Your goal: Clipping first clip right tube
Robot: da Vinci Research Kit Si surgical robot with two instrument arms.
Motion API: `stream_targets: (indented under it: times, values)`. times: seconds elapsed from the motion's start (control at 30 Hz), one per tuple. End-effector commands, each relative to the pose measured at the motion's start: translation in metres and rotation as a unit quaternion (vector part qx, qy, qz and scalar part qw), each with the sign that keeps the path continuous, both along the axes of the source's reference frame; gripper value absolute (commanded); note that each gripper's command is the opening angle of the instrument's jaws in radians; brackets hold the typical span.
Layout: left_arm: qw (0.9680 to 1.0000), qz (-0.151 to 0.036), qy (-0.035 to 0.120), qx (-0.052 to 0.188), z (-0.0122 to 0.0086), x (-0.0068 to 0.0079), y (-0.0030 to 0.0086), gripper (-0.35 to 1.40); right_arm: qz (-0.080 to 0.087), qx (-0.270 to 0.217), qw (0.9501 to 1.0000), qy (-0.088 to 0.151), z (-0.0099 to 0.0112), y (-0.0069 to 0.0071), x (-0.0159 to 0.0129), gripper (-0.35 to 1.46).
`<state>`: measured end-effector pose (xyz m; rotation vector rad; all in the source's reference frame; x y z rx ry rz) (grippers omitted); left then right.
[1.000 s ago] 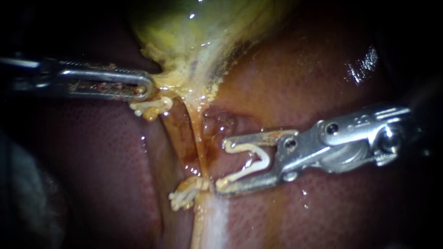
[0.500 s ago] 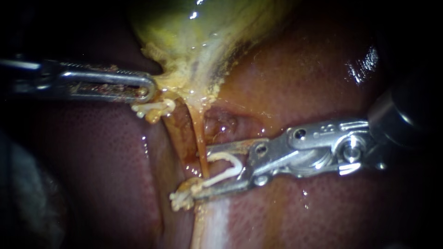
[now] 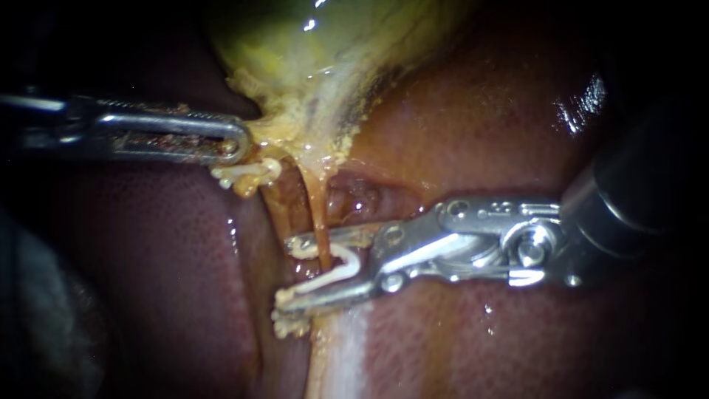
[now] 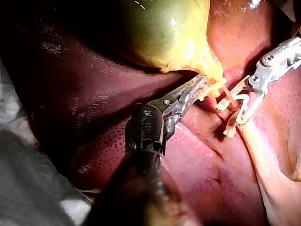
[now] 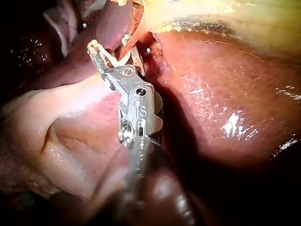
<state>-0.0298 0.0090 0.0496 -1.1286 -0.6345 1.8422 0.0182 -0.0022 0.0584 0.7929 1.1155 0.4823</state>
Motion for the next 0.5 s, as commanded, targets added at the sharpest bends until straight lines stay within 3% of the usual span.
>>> stream_targets:
  times: [0.03,0.23,0.5]
  values:
    - [1.0,0.0,0.0,0.0,0.0,0.0,0.0,-0.35,-0.005,0.004,1.0,0.003,0.0,-0.0001,0.0,0.45]
    - [1.0,0.0,0.0,0.0,0.0001,0.0001,0.0,-0.35,-0.02,0.01,0.9996,0.017,-0.0003,-0.0009,-0.0001,0.45]
    - [1.0,0.001,0.0,0.0,0.0003,0.0002,0.0001,-0.35,-0.036,0.02,0.9979,0.05,-0.0023,-0.0023,0.0001,0.44]
